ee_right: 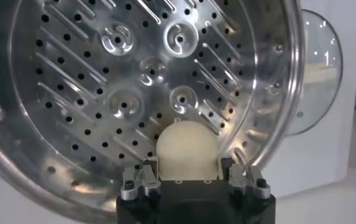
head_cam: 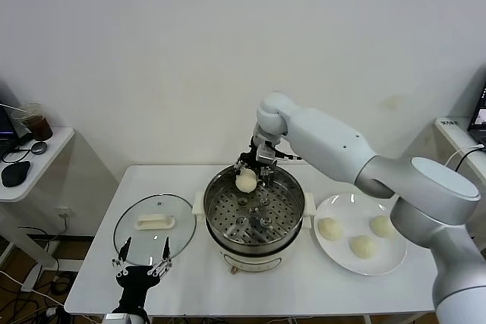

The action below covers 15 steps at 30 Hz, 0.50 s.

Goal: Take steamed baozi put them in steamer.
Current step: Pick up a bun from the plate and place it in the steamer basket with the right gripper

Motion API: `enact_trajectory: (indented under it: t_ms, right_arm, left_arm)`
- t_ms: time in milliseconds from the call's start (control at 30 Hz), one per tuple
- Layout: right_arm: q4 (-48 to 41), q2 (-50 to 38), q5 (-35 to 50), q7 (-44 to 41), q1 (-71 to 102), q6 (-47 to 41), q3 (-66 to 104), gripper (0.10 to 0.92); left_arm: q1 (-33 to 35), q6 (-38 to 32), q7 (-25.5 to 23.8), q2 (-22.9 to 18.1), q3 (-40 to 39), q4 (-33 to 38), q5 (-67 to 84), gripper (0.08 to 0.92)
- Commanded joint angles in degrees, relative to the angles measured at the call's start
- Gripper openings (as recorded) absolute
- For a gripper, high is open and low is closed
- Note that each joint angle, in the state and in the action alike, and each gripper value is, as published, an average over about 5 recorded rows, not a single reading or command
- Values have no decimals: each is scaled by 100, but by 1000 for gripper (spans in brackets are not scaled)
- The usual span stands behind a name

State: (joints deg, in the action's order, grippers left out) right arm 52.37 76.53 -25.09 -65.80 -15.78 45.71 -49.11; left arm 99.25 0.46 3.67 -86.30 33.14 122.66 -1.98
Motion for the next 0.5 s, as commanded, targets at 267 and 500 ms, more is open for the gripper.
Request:
enact_trajectory:
  t_ms: [267, 500]
  right_arm:
    - [-84, -5, 51, 79, 139, -60, -95, 594]
    - [145, -131, 278, 37, 45, -463, -193, 652]
  left_arm:
    - [13, 2, 9, -18, -11, -9, 13, 823]
    - [1, 19, -8, -23, -35, -25, 6, 823]
